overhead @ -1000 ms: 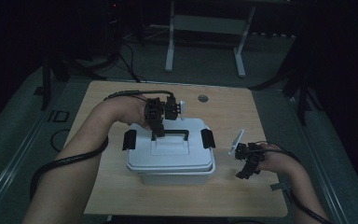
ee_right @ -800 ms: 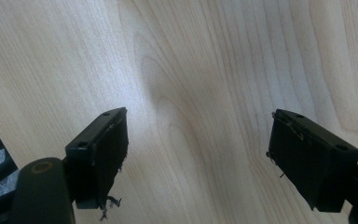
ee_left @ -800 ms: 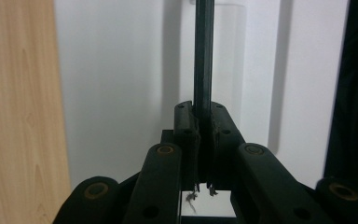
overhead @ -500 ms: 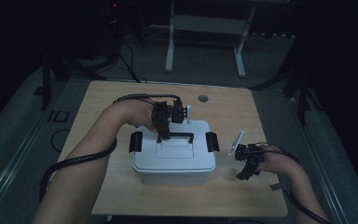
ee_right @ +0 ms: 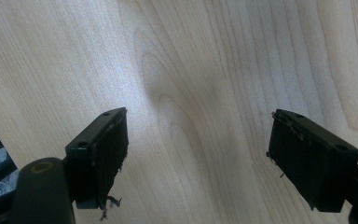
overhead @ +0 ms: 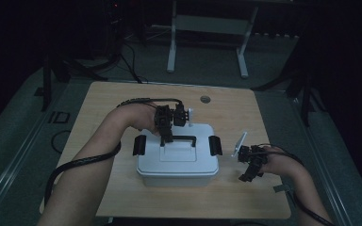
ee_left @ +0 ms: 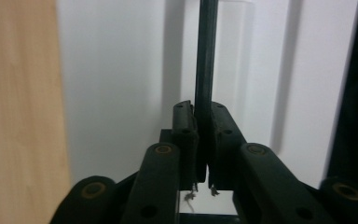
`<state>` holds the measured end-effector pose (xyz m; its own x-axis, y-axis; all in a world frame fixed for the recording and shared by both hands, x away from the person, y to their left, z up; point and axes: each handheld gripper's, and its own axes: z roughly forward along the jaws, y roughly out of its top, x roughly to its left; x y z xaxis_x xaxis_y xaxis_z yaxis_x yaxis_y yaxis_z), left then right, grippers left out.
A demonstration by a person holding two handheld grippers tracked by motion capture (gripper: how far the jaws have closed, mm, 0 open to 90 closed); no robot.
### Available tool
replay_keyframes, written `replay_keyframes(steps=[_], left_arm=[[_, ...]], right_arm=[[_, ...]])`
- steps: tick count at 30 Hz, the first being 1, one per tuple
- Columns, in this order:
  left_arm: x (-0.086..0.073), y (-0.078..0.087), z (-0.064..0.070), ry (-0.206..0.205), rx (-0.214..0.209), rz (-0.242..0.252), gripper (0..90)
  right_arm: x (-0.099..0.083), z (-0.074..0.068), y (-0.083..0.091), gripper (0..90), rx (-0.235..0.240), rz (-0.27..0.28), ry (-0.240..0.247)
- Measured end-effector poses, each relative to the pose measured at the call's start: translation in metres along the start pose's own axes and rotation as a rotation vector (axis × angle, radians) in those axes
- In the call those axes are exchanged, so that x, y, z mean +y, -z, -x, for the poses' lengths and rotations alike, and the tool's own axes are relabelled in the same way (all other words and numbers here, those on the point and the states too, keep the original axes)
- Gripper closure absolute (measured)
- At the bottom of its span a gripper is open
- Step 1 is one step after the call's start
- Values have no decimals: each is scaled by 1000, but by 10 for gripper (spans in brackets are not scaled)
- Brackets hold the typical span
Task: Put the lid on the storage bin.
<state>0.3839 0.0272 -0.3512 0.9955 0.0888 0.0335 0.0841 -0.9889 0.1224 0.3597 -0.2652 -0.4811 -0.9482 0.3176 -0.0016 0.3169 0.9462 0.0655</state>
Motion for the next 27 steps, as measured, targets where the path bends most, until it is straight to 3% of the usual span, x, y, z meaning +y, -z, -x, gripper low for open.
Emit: replay_keyframes(steps=[2,5,8,13,19,21,27], left_arm=[[-3,1,0,8,24,11,533],[-11,3,-3,65,35,49,278],[-20,0,-5,101,30,61,157],[-36,-6,-6,125,6,93,70],[-56,-12,-3,151,-17,168,26],[-64,-13,-1,151,8,178,26],[-90,-15,4,179,26,198,26]], right_arm=[[0,0,0,194,1,1,-1],[0,-1,1,194,1,5,-2],[0,-1,2,194,-1,6,-2],[-1,0,3,194,-8,13,-7],[-2,1,3,194,-14,27,-19],[-2,1,2,193,-16,26,-20],[-2,0,1,194,-18,33,-27]])
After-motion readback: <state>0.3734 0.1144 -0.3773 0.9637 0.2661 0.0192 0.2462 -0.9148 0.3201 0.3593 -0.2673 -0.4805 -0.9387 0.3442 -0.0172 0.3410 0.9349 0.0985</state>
